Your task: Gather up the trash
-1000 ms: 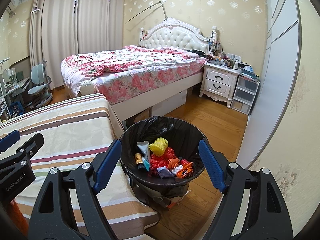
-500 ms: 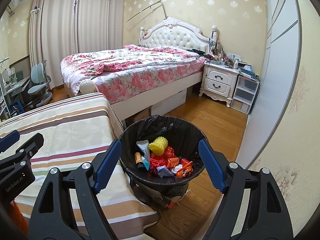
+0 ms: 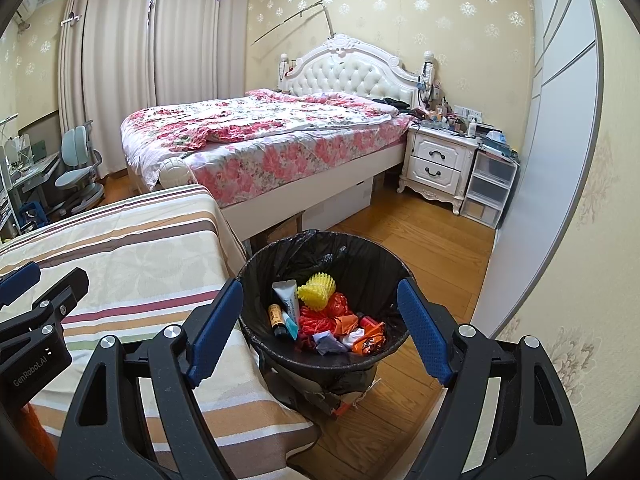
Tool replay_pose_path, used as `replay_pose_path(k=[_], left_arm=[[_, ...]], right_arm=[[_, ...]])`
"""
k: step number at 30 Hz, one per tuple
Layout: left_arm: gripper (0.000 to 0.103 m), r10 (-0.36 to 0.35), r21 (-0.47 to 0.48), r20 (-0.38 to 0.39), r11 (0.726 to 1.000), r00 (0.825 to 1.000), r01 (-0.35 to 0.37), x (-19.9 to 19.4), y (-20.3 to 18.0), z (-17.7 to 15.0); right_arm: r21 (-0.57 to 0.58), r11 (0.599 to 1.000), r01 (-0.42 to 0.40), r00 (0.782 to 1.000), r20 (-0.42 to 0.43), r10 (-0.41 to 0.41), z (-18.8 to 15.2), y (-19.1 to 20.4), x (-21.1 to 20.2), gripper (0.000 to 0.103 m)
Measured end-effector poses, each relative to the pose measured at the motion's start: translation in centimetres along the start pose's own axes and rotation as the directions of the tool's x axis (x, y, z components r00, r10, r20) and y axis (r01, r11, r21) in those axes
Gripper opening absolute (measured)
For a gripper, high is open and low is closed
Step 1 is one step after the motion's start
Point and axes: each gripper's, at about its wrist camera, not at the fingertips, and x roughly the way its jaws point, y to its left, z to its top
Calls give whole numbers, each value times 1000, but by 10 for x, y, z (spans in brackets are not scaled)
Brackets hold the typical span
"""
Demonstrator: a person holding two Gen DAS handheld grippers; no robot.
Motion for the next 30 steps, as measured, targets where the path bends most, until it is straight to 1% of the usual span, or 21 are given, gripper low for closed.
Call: replay_pose_path(k=[14, 16, 19, 24, 27, 30], left_arm=[[76, -5, -11, -10, 1000, 1000, 5, -2, -1, -6], [81, -6, -13, -11, 1000, 1000, 6, -2, 0, -6], [82, -13, -11, -4, 1000, 1000, 13, -2, -1, -5], [82, 8, 19, 23, 1000, 1000, -8, -6, -6, -6], [82, 7, 21, 22, 1000, 1000, -7, -5, -5, -4], [82, 24, 14, 19, 1000, 1000, -24, -4, -1, -4]], right_arm=[[-1, 1000, 0, 1000, -1, 0, 0, 1, -1, 78], [0, 1000, 0, 1000, -2, 0, 0, 1, -1, 78], [-1, 1000, 0, 1000, -2, 0, 0, 1, -1, 78], [-2, 1000, -1, 1000, -3, 1, 0, 1, -2, 78], [-2, 1000, -2, 1000, -2, 2, 0, 2, -1, 78], [-3, 1000, -4, 1000, -4, 4, -1, 3, -1, 78]])
